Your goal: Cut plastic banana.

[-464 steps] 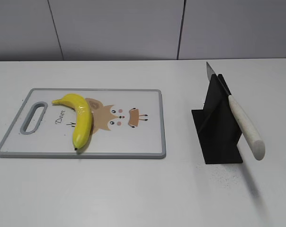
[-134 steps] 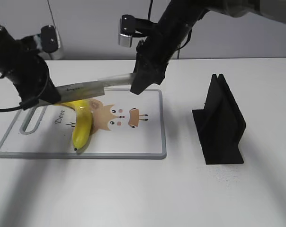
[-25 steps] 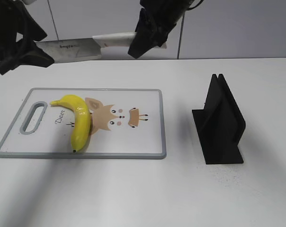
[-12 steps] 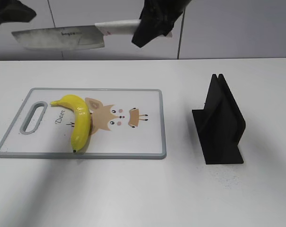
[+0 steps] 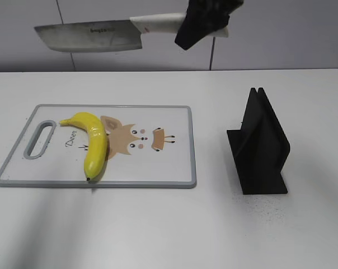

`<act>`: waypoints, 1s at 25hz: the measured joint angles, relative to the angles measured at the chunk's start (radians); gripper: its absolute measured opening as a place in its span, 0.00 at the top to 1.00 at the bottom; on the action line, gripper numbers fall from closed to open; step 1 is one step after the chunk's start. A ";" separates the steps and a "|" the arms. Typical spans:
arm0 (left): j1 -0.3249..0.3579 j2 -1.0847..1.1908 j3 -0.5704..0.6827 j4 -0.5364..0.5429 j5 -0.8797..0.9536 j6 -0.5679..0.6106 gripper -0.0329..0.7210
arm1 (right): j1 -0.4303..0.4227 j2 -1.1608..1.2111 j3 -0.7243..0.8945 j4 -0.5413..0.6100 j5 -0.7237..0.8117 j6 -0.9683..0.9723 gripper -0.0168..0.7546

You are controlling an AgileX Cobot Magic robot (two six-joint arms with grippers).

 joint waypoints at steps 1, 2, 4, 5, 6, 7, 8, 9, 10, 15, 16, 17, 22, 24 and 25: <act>0.000 -0.020 0.000 0.010 0.027 -0.034 0.09 | 0.000 -0.009 0.000 0.000 0.000 0.028 0.74; 0.000 -0.035 0.000 0.024 0.059 -0.066 0.10 | 0.000 -0.018 0.000 0.000 0.000 0.064 0.74; 0.000 -0.065 0.000 0.068 0.124 -0.154 0.11 | 0.000 -0.039 0.000 -0.005 0.000 0.132 0.74; 0.000 -0.077 0.000 0.101 0.161 -0.196 0.11 | 0.000 -0.048 0.000 -0.010 0.000 0.163 0.74; 0.000 -0.084 0.000 0.131 0.195 -0.250 0.11 | 0.000 -0.058 0.000 -0.017 0.000 0.199 0.74; 0.000 -0.092 0.000 0.167 0.221 -0.308 0.12 | 0.000 -0.067 0.000 -0.029 0.000 0.235 0.74; 0.000 -0.100 0.000 0.202 0.252 -0.364 0.12 | 0.000 -0.075 0.000 -0.041 0.001 0.264 0.74; 0.000 -0.106 0.001 0.233 0.280 -0.408 0.12 | 0.000 -0.081 0.000 -0.050 0.001 0.296 0.74; 0.000 -0.112 0.002 0.253 0.306 -0.456 0.13 | 0.000 -0.089 0.000 -0.062 0.001 0.324 0.74; 0.000 -0.158 0.002 0.285 0.383 -0.556 0.15 | 0.000 -0.123 0.000 -0.092 0.002 0.466 0.74; 0.000 -0.171 0.002 0.285 0.393 -0.560 0.15 | 0.000 -0.130 0.000 -0.095 0.003 0.495 0.74; 0.000 -0.183 0.003 0.285 0.403 -0.561 0.15 | 0.000 -0.135 0.000 -0.098 0.003 0.529 0.74; 0.000 -0.284 0.057 0.274 0.428 -0.568 0.17 | 0.000 -0.160 0.023 -0.101 0.003 0.616 0.74; 0.000 -0.335 0.104 0.266 0.431 -0.568 0.17 | 0.000 -0.171 0.039 -0.102 0.004 0.639 0.74; 0.000 -0.364 0.126 0.263 0.434 -0.568 0.17 | 0.000 -0.176 0.050 -0.102 0.004 0.648 0.74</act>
